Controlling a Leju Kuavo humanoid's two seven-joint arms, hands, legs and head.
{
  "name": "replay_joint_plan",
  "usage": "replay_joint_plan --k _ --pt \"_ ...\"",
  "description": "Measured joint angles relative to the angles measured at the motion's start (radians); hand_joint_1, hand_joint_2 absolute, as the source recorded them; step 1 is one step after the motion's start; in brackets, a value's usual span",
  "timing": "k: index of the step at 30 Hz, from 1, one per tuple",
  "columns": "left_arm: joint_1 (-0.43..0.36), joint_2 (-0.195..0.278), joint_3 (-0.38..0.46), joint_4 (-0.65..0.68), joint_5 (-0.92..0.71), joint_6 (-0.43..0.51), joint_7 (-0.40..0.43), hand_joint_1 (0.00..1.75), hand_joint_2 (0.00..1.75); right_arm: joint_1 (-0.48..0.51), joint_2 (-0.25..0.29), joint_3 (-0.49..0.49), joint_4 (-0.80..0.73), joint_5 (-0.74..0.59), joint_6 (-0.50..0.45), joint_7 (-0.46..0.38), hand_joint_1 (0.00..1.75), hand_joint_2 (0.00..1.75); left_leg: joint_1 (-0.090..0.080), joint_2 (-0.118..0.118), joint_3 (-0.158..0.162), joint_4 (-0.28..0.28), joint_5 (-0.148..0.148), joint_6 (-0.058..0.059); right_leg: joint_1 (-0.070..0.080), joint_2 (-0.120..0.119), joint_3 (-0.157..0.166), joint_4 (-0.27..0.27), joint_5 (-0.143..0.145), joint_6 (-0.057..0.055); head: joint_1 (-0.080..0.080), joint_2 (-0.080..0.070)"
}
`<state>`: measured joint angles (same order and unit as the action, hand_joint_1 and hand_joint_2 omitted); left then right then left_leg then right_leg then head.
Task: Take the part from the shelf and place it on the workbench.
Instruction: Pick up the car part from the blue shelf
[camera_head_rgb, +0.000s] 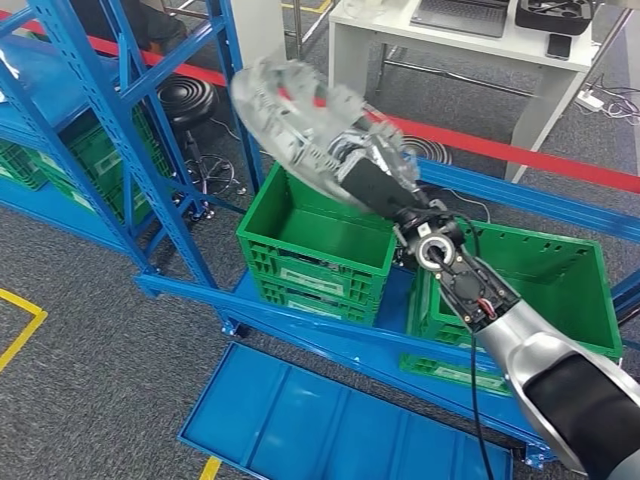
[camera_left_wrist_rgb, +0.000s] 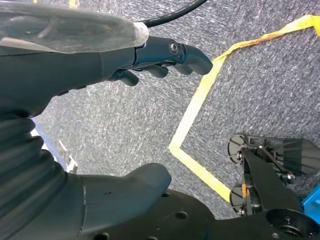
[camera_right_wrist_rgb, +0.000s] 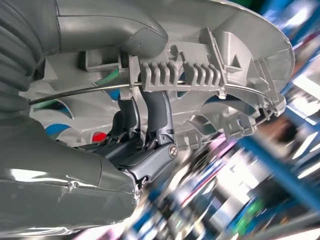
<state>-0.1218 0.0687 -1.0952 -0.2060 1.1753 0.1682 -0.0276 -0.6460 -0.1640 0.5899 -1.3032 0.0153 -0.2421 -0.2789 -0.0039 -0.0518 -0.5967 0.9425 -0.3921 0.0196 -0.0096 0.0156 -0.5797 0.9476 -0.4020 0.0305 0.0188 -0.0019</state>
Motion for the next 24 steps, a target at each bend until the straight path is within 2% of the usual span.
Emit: replay_joint_plan --k 7,12,17,24 --pt "0.000 0.000 0.000 0.000 0.003 0.001 -0.003 0.00 1.75 0.025 0.023 0.011 -0.039 -0.055 0.034 -0.022 1.75 1.75 0.000 0.000 0.000 0.000 0.000 -0.001 0.000 0.000 0.000 0.000 0.000 0.000 0.000 0.000" --pt "0.002 0.000 0.000 0.000 0.010 0.003 -0.009 0.00 1.75 0.050 0.072 0.052 -0.131 -0.123 0.097 -0.043 1.75 1.75 0.001 -0.001 0.000 0.000 -0.001 -0.002 0.000 -0.001 0.000 0.000 -0.002 -0.001 0.000 0.000" --pt "0.003 0.001 0.000 0.000 0.012 0.003 -0.009 0.00 1.75 0.054 0.081 0.064 -0.158 -0.140 0.122 -0.051 1.75 1.75 0.000 -0.001 0.000 0.000 -0.001 -0.001 0.000 -0.001 0.001 0.000 -0.002 -0.001 0.000 0.000" --pt "0.004 0.003 0.000 0.000 0.016 0.007 -0.009 0.00 1.75 0.083 0.091 0.078 -0.214 -0.217 0.215 -0.087 1.75 1.75 0.000 -0.001 0.000 0.000 -0.001 -0.001 0.000 -0.001 0.001 0.000 -0.002 -0.001 0.001 0.000"
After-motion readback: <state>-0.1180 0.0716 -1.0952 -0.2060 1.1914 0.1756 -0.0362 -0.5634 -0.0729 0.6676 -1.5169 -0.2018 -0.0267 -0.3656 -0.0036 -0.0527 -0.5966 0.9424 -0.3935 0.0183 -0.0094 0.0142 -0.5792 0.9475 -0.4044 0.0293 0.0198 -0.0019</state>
